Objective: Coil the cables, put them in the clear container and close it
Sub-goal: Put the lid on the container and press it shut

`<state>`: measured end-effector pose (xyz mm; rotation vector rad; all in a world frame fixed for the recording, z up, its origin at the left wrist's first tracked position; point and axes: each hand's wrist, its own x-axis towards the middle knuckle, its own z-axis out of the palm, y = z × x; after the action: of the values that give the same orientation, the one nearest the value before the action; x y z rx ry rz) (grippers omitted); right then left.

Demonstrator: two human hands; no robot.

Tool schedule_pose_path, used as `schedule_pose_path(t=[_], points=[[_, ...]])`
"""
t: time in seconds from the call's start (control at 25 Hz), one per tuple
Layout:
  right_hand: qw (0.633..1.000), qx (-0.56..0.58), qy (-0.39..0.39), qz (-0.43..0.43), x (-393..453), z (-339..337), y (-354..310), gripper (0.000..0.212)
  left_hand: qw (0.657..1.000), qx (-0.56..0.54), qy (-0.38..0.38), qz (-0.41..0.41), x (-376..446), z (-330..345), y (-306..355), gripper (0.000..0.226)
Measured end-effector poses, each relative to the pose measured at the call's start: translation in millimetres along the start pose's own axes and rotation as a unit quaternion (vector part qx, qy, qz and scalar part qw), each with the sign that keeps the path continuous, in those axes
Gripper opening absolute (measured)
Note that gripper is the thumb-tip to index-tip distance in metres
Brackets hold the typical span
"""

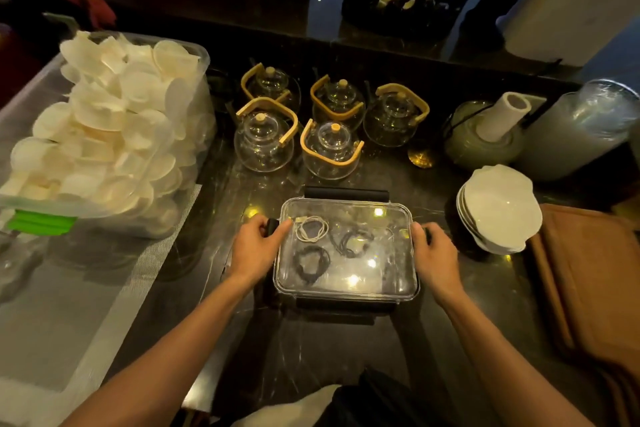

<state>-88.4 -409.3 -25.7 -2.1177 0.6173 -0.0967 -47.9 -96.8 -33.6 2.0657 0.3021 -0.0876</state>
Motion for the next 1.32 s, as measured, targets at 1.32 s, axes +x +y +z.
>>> schedule_pose_path(t=[1.32], points=[[0.995, -0.079, -0.002, 0.068, -5, 2, 2, 0.046, 0.998, 0.054, -0.002, 0.016, 2, 3, 7, 0.036]])
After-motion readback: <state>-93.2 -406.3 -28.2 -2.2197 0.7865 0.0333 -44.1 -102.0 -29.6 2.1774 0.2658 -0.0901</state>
